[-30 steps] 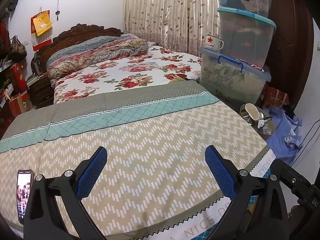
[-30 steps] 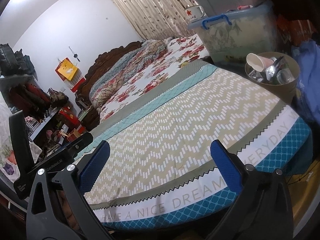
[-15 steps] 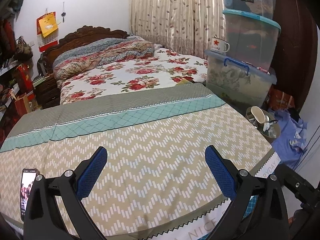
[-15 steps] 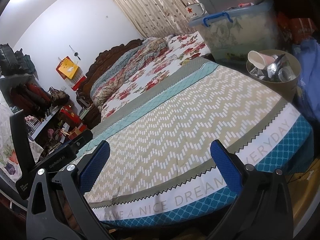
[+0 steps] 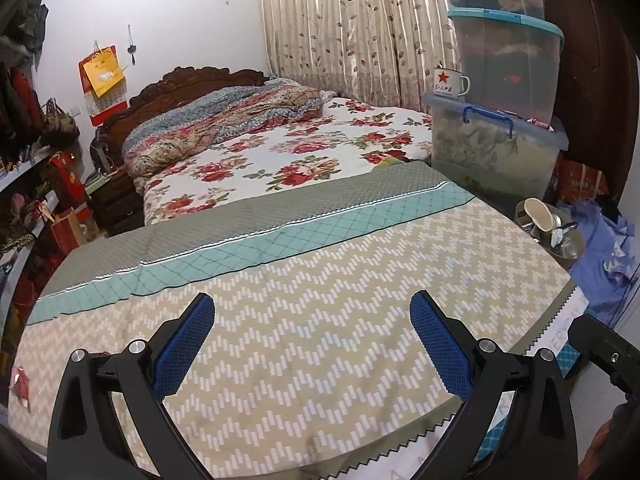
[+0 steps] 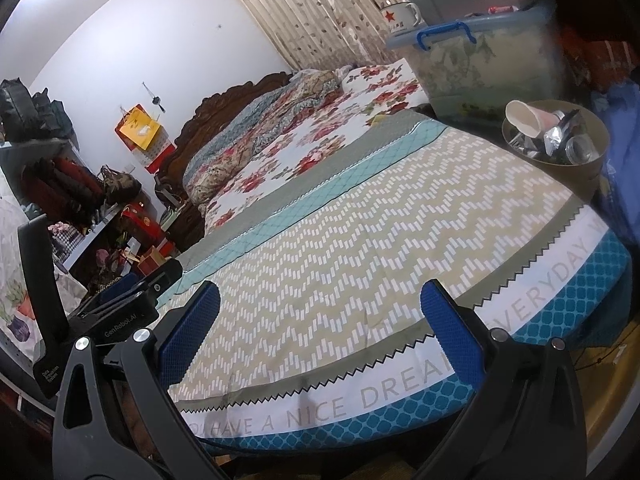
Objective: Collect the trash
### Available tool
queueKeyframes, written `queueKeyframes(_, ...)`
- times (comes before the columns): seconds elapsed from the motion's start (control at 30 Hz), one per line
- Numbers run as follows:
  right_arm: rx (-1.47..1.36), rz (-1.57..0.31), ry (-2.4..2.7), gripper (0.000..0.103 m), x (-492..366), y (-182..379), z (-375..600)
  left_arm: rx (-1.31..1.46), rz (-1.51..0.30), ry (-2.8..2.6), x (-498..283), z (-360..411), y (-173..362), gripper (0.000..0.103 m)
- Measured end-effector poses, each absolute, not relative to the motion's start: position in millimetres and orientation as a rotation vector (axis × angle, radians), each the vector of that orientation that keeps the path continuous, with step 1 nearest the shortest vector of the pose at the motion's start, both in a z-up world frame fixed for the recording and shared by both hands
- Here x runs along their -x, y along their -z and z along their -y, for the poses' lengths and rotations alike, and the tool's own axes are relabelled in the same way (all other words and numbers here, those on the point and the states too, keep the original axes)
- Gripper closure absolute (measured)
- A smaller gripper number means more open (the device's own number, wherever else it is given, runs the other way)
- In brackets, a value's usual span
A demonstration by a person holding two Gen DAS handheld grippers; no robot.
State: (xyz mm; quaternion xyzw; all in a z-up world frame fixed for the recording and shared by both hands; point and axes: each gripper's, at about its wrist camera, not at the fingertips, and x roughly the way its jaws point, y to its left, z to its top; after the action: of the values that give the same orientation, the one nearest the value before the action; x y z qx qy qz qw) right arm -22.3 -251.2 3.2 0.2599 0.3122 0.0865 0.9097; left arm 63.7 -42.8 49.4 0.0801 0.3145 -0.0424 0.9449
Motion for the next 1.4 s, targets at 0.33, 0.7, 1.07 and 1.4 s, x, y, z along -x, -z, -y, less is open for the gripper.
queueKeyframes(0.33, -0.535, -0.651, -0.183, 0.004, 22, -2, 248, -0.165, -0.653, 0.082, -64, 40, -49, 0.009)
queueKeyframes(0.7, -0.537, -0.658, -0.189, 0.004, 20, 0, 247, -0.166, -0.676, 0.065, -66, 37, -46, 0.009)
queueKeyframes(1.07, -0.546, -0.672, -0.196, 0.004, 16, 4, 250, -0.154, -0.663, 0.065, -64, 34, -48, 0.009)
queueKeyframes(1.4, -0.534, -0.684, -0.208, 0.004, 13, 6, 248, -0.109, -0.622, 0.089, -55, 29, -56, 0.009)
